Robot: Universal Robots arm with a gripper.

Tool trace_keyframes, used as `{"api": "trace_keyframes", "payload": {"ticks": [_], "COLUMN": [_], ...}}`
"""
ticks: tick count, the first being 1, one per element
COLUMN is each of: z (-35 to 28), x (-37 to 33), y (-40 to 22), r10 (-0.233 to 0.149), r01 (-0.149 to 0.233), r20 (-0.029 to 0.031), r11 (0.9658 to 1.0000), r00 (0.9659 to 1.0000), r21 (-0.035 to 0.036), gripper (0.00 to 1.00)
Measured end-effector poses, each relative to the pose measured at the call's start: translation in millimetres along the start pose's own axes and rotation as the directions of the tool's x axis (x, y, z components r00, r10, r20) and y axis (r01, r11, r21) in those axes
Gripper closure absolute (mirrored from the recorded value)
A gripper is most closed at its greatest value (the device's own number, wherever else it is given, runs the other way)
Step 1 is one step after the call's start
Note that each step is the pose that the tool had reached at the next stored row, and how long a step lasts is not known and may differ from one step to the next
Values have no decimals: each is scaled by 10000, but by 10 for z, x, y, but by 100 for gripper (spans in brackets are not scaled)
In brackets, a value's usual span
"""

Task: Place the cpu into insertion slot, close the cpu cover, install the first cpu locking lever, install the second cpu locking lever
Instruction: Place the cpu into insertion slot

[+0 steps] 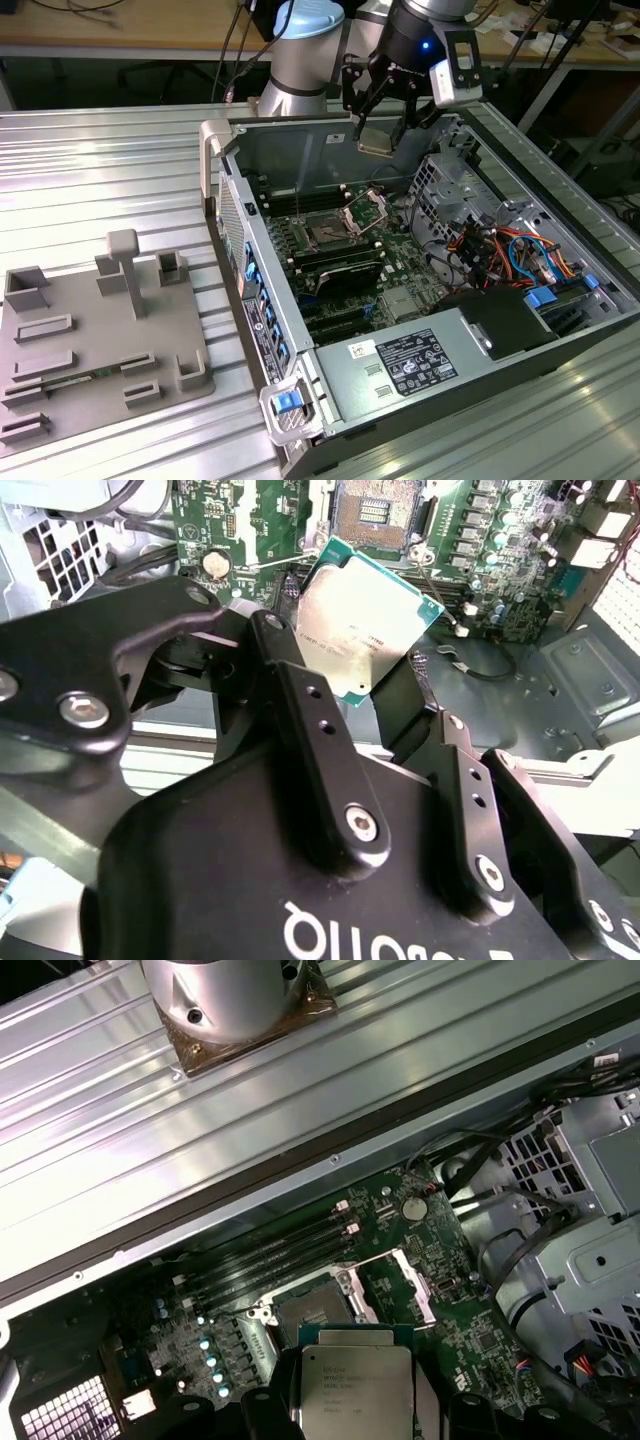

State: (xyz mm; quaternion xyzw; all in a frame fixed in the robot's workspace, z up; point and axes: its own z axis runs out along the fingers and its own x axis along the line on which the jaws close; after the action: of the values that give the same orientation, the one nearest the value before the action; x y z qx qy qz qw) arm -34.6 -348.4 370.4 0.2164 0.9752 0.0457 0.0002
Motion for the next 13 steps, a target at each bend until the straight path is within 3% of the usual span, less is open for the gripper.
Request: {"api": "trace_keyframes", "payload": {"ticks": [8, 13], "z": [4, 3], "x": [8, 43], "y": [-4, -20], "r10": [744, 813], "r01": [-743, -813], "r20": [66, 73], "r11": [9972, 9967], "r00": [9972, 9967], "r21": [-18, -20], "gripper": [45, 45]}}
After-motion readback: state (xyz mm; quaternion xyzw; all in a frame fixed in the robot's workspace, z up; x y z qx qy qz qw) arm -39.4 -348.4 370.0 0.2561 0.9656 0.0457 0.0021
